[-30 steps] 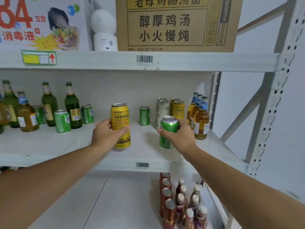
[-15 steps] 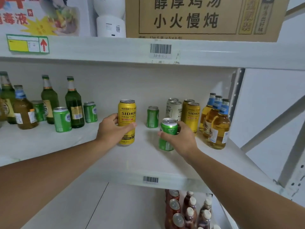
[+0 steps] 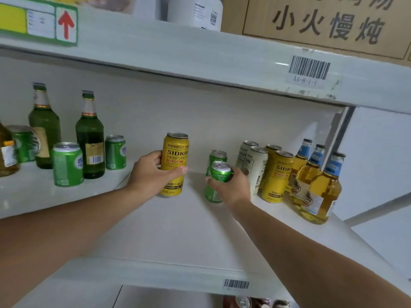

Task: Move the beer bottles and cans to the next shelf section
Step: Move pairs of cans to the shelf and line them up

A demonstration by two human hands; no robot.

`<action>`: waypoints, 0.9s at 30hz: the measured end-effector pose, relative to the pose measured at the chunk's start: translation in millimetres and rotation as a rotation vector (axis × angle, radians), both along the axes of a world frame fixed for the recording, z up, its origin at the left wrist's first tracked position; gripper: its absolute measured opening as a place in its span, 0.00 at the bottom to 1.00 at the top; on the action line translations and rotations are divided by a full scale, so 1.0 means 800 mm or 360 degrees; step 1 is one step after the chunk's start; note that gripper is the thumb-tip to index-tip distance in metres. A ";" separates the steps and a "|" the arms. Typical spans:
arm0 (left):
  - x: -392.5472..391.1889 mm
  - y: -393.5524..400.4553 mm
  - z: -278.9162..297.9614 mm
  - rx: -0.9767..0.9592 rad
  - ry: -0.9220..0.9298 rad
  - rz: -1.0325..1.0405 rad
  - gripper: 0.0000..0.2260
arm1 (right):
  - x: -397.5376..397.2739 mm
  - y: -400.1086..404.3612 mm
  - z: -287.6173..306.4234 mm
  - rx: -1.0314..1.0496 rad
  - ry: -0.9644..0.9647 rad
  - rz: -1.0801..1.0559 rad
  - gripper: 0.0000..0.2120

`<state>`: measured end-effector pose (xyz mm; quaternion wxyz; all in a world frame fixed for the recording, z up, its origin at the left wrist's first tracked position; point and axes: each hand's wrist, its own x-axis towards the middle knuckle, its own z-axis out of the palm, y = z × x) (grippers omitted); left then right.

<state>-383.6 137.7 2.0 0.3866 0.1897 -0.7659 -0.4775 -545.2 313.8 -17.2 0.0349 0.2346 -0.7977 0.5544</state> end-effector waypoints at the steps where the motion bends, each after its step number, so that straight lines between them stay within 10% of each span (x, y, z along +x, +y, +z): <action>1: -0.002 -0.006 -0.003 0.0005 0.0000 -0.0012 0.25 | -0.004 -0.006 -0.001 0.0004 0.0004 -0.0027 0.31; 21: -0.022 -0.012 -0.012 0.0032 0.0018 -0.0180 0.18 | -0.014 -0.018 0.002 0.0098 0.0100 -0.0015 0.46; 27: -0.022 0.030 -0.005 0.0059 0.0050 -0.0161 0.19 | -0.001 0.030 0.010 0.0221 0.0165 -0.0015 0.33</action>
